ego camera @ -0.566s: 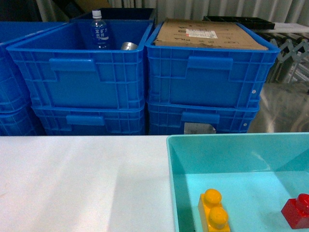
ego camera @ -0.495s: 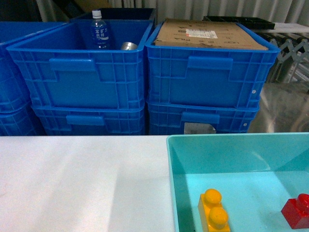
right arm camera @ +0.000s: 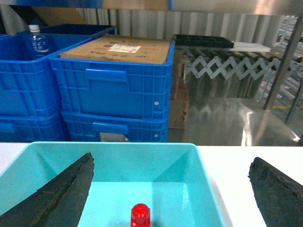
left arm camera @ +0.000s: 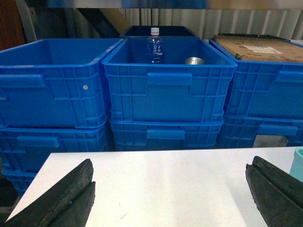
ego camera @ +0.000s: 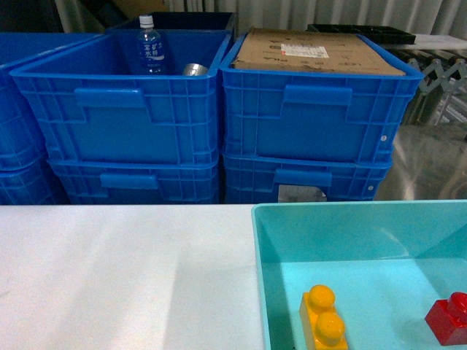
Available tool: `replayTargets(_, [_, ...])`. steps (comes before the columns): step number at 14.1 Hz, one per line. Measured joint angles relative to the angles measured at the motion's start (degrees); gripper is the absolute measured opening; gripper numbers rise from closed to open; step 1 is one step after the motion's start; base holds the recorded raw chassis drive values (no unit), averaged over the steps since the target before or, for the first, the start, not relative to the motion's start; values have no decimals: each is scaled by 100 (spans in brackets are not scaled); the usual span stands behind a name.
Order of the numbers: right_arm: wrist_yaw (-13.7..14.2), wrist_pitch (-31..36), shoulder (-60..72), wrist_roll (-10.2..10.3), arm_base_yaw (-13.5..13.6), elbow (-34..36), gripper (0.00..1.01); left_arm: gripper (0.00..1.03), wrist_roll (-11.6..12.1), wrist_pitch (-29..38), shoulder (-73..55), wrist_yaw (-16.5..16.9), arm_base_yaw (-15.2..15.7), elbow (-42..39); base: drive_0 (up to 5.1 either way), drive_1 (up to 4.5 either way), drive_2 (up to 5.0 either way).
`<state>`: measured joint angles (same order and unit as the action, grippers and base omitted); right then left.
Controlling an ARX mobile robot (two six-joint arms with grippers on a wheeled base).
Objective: Pick red block from blue box to shelf
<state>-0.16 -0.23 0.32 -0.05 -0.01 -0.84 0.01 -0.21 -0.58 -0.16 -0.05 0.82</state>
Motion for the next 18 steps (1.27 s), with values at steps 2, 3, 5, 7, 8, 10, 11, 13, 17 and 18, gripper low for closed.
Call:
replayTargets(2, [-262,706,1154,170,107,-39,98,98,-2,0,0,2,0,0,0,0,0])
replayTargets(3, [-321,1388,2420,332,330,-264,98,98,0,0,0,11,0,0,0,0,0])
replayTargets(5, [-212,2754,4828,378,570,-1469,98,98,0,0,0,9,0,0,0,0,0])
replayTargets(7, [-293,2726,6537,356,612,-2308,98,98,0,0,0,13,0,0,0,0,0])
replayTargets(8, [-597,2369,7171,415,632,-2369,98,98,0,0,0,11,0,0,0,0,0])
replayTargets(10, [-474,2669,7925,328,634,-2286,98,98,0,0,0,11,0,0,0,0,0])
replayTargets(11, [-367,2896,8094,205,643,-2277,98,98,0,0,0,11,0,0,0,0,0])
replayTargets(13, [-214,3136,8448,28,686,-2229,98,98,0,0,0,11,0,0,0,0,0])
replayTargets(17, [-7,3722,9530,33,1019,-2356,98,98,0,0,0,13,0,0,0,0,0])
replayTargets(18, [31,3845,9796,107,1104,-2490,98,98,0,0,0,13,0,0,0,0,0])
